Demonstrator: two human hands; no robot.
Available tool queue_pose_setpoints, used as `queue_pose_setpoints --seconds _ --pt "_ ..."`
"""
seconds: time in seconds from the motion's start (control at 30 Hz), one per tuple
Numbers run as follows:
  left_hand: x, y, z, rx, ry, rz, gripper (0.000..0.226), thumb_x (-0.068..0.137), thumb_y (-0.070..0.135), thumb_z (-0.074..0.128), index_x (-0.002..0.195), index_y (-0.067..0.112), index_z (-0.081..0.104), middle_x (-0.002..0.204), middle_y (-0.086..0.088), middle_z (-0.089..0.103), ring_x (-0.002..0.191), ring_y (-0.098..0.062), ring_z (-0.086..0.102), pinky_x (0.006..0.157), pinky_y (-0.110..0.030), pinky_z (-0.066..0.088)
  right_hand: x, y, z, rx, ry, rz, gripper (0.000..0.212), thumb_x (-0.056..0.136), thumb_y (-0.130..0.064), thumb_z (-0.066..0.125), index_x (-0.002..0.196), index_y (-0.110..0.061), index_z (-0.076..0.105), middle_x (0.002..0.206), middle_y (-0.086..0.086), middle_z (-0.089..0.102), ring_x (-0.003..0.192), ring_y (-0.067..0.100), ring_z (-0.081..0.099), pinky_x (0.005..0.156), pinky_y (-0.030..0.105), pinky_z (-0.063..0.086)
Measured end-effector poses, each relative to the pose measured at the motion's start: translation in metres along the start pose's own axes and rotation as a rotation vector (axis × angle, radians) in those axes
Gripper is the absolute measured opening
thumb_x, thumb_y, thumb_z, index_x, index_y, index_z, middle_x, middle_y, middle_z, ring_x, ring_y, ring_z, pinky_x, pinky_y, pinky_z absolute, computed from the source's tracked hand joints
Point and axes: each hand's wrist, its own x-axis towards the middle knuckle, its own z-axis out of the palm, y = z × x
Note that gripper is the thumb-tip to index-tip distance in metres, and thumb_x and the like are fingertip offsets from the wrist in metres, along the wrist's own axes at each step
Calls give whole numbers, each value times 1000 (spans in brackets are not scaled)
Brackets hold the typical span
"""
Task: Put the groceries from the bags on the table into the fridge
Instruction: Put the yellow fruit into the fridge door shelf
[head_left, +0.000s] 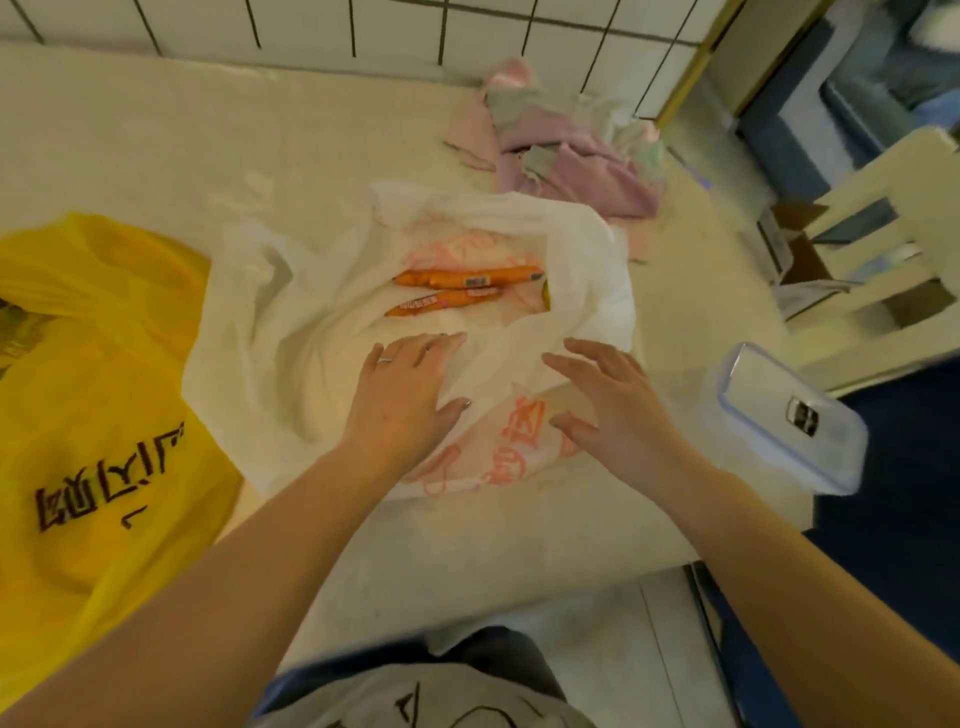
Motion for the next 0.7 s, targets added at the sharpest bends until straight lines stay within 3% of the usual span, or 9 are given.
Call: queue_pose_setpoints --seconds 0.17,0.27,0.4,0.5,0.57,0.7 --pt "31 10 7 -15 19 -27 63 87 39 61 142 23 35 141 -2 44 132 -22 36 109 -50 27 52 24 -17 -179 -126 -175 65 81 -28 69 139 -25 41 146 3 37 134 25 33 108 42 31" --pt "41 20 19 -60 -1 -65 63 89 42 55 144 22 32 143 -5 43 134 -24 34 111 -51 24 83 37 -18 -286 -193 -402 68 82 -32 68 142 -20 38 146 7 38 134 27 35 109 41 28" --pt "53 40 40 -86 -129 -222 70 91 59 33 149 24 16 152 -2 30 142 -20 19 115 -51 9 128 58 -15 -405 -368 -654 76 84 -52 57 145 -17 30 151 8 31 140 24 25 114 36 13" --pt "58 59 53 -48 -184 -328 83 82 74 11 149 25 13 150 -1 32 142 -18 18 114 -53 5 148 71 -14 -523 -487 -770 83 83 -68 42 148 -22 19 153 2 27 142 18 18 115 35 0" --pt "58 70 61 -3 -192 -357 87 77 73 1 148 25 14 147 -1 36 140 -18 24 114 -55 5 153 81 -12 -594 -570 -839 85 82 -72 35 149 -24 13 151 0 32 142 16 20 115 38 -5" --pt "54 91 70 82 -211 -372 84 77 68 1 147 25 20 141 1 44 131 -22 38 114 -55 2 156 104 -13 -655 -613 -962 82 83 -69 38 148 -26 13 139 -1 47 131 15 39 114 42 -8"
